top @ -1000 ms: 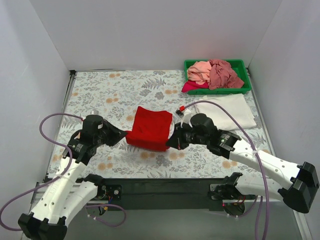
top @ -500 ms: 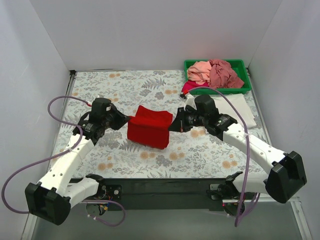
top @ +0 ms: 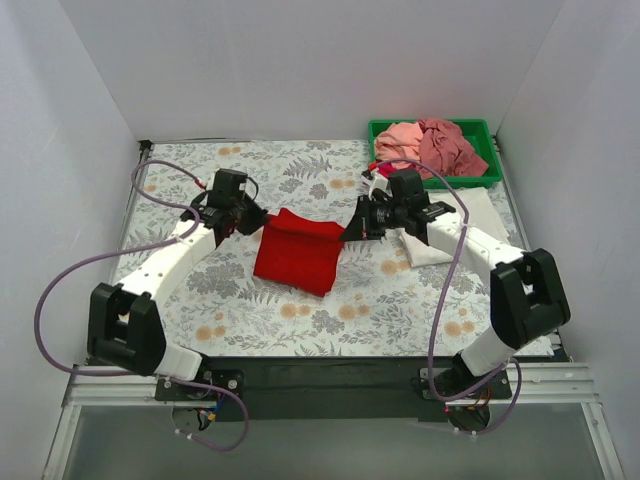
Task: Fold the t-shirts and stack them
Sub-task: Fold the tshirt
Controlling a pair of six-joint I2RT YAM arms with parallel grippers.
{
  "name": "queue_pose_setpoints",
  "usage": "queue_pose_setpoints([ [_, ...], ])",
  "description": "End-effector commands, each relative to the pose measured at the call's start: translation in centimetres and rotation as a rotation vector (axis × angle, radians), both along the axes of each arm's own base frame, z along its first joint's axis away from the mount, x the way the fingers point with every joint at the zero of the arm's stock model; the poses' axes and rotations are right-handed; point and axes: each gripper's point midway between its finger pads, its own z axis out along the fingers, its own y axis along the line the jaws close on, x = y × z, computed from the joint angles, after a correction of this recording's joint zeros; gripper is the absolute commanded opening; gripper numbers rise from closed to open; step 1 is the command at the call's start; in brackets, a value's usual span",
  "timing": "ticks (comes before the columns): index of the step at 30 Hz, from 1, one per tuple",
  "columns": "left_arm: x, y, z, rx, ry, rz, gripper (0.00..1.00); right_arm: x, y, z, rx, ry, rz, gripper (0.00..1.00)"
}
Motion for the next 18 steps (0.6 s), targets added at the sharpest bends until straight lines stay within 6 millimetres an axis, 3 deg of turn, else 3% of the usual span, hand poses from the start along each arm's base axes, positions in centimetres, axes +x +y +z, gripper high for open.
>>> queue_pose_setpoints([
  [1, 3.5, 2.4, 1.0, 0.092, -0.077, 0.079, 0.0, 2.5, -0.5, -0.2, 0.013, -0.012, 0.007, 0.01],
  [2, 4.1, 2.4, -0.5, 0.108, -0.043, 0.082, 0.0, 3.0, -0.5, -0.6, 0.014, -0.006, 0.007, 0.01],
  [8, 6.7, 1.4, -3.3, 0.123, 0.004, 0.036, 0.05, 6.3, -1.0, -3.5, -0.026, 0.023, -0.038, 0.02],
  [9, 7.0, 1.5, -4.7, 0.135, 0.031, 0.038, 0.17, 6.9, -1.0, -4.5, -0.043, 0.037, -0.048, 0.09],
  [10, 7.4, 1.5, -5.2, 0.138, 0.04, 0.041, 0.27, 7.9, -0.9, -4.2, -0.042, 0.018, -0.055, 0.17],
  [11, 8.2, 1.4, -4.8, 0.136, 0.031, 0.035, 0.49, 8.4, -0.8, -4.2, -0.043, 0.015, -0.059, 0.49],
  [12, 8.4, 1.0, -6.0, 0.135, 0.061, 0.012, 0.95, 8.9, -0.9, -4.5, -0.053, 0.007, -0.059, 0.68],
  [13, 8.8, 0.9, -5.7, 0.14, 0.056, 0.005, 0.95, 9.3, -0.9, -4.0, -0.056, -0.01, -0.068, 0.97],
  [15, 8.9, 0.7, -5.2, 0.135, 0.064, -0.006, 0.96, 9.5, -1.3, -3.1, -0.074, -0.04, -0.093, 0.98],
  [17, 8.3, 0.3, -3.7, 0.101, 0.04, -0.017, 0.96, 8.3, -1.9, -3.6, -0.112, -0.043, -0.114, 0.98],
  [18, 7.4, 0.5, -4.2, 0.098, 0.053, -0.018, 0.96, 8.0, -2.5, -2.7, -0.14, -0.082, -0.154, 0.98],
])
